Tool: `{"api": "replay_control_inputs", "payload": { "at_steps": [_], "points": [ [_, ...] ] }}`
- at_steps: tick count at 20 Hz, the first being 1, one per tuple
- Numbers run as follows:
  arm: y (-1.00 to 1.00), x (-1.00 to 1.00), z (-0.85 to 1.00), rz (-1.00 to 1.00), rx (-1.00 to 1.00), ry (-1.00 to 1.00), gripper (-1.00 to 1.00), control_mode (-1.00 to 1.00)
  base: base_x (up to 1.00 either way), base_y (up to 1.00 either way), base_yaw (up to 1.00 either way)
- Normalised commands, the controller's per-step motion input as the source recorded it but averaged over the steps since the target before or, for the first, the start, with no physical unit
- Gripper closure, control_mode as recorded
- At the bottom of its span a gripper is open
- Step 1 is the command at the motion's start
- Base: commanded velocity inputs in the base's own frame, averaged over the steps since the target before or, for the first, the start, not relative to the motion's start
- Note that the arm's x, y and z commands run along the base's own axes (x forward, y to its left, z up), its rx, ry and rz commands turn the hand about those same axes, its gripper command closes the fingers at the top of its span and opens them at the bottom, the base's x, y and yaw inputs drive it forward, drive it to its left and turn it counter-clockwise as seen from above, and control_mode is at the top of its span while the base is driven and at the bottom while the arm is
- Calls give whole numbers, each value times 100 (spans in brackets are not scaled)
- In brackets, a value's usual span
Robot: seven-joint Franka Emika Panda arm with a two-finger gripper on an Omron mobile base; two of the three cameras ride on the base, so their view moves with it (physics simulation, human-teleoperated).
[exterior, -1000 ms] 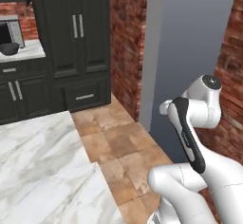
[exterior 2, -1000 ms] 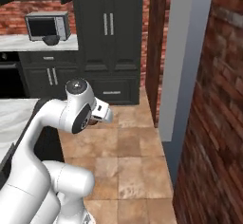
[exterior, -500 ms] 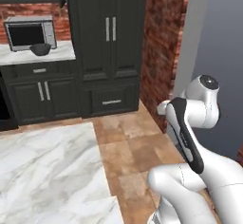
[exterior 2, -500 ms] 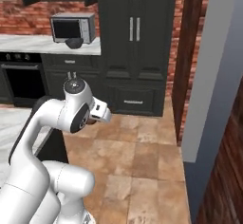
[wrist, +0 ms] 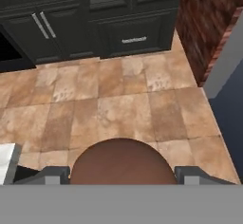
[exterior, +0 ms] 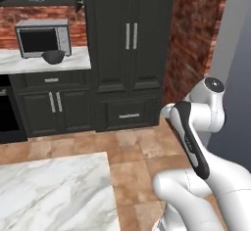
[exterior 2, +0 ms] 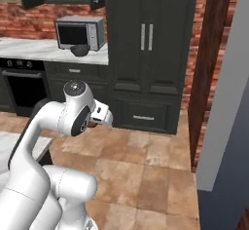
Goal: Pick the egg and butter from the fridge and place them by the bowl for mixing.
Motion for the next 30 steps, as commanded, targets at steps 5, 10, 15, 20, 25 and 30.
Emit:
{"api": "replay_control_inputs", "payload": {
  "at_steps": [5, 10, 15, 20, 25, 30],
  "points": [
    [0, 0, 0, 0, 0, 0, 100, 100, 80, -26, 14],
    [0, 0, 0, 0, 0, 0, 100, 100, 80, -26, 15],
    [0, 0, 0, 0, 0, 0, 100, 100, 80, -24, 17],
    [0, 0, 0, 0, 0, 0, 100, 100, 78, -18, 25],
    [0, 0, 0, 0, 0, 0, 100, 100, 75, -11, 36],
    [0, 0, 0, 0, 0, 0, 100, 100, 64, -8, 53]
  ]
}}
